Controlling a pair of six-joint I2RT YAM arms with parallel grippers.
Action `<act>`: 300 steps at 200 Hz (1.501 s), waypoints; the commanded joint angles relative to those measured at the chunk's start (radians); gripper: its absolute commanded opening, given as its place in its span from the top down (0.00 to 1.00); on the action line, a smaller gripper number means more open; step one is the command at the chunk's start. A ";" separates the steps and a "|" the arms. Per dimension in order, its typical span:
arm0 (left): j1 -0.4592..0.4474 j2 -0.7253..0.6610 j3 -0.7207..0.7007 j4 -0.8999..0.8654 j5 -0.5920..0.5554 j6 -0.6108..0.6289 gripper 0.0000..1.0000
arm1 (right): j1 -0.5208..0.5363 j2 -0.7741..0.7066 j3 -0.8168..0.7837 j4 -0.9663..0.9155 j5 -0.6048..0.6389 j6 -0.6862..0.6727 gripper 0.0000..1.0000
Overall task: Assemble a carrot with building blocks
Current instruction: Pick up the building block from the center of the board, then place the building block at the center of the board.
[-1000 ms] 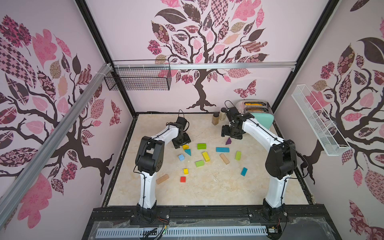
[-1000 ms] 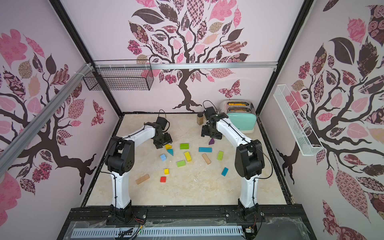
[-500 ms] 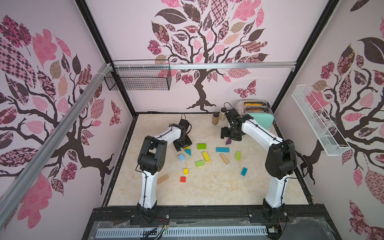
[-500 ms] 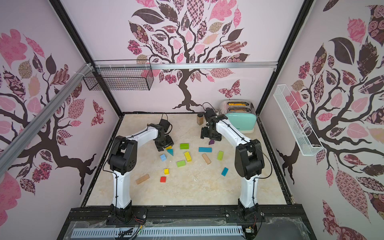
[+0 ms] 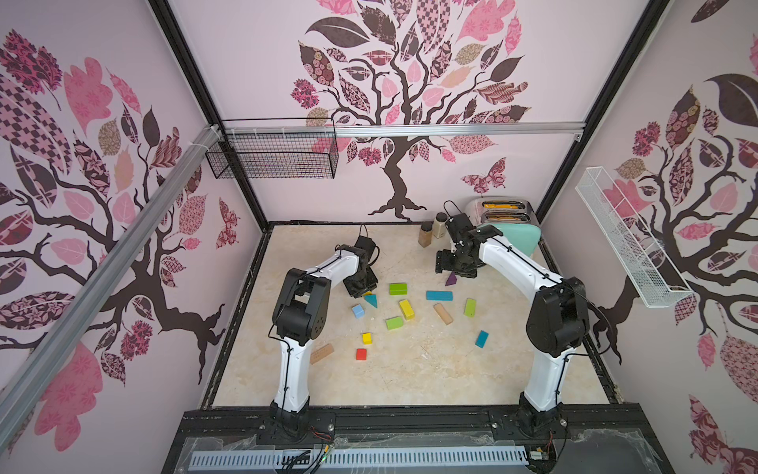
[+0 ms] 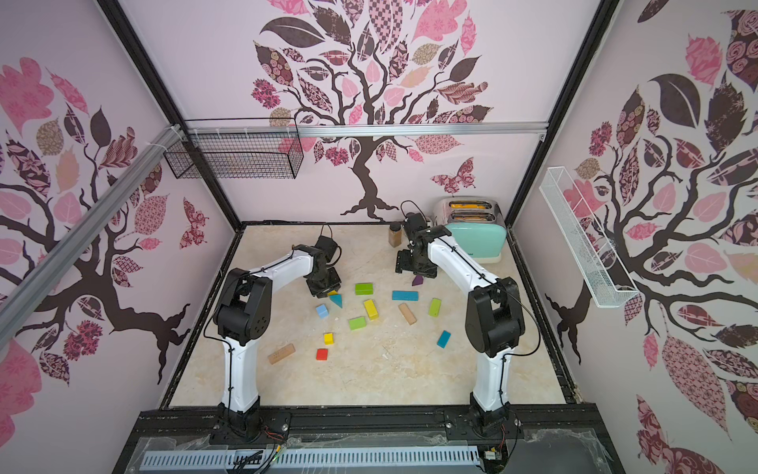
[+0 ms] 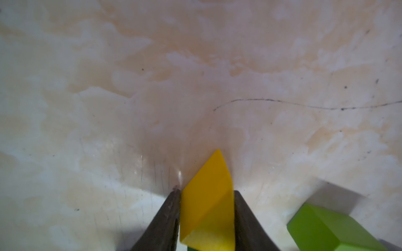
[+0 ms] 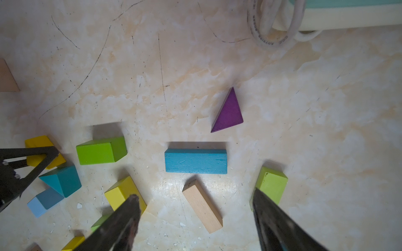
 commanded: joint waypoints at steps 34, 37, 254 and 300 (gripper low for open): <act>-0.005 0.011 0.008 -0.003 -0.026 0.015 0.63 | 0.002 -0.026 0.003 0.010 -0.008 -0.012 0.16; -0.005 0.010 0.008 -0.002 -0.027 0.017 0.65 | 0.001 -0.025 0.003 0.010 -0.008 -0.012 0.17; -0.209 0.256 0.582 -0.082 0.125 0.017 0.96 | -0.003 -0.143 -0.011 0.008 0.089 0.029 0.18; -0.256 0.387 0.715 -0.079 0.159 -0.008 0.96 | -0.003 -0.176 -0.047 0.015 0.091 0.023 0.18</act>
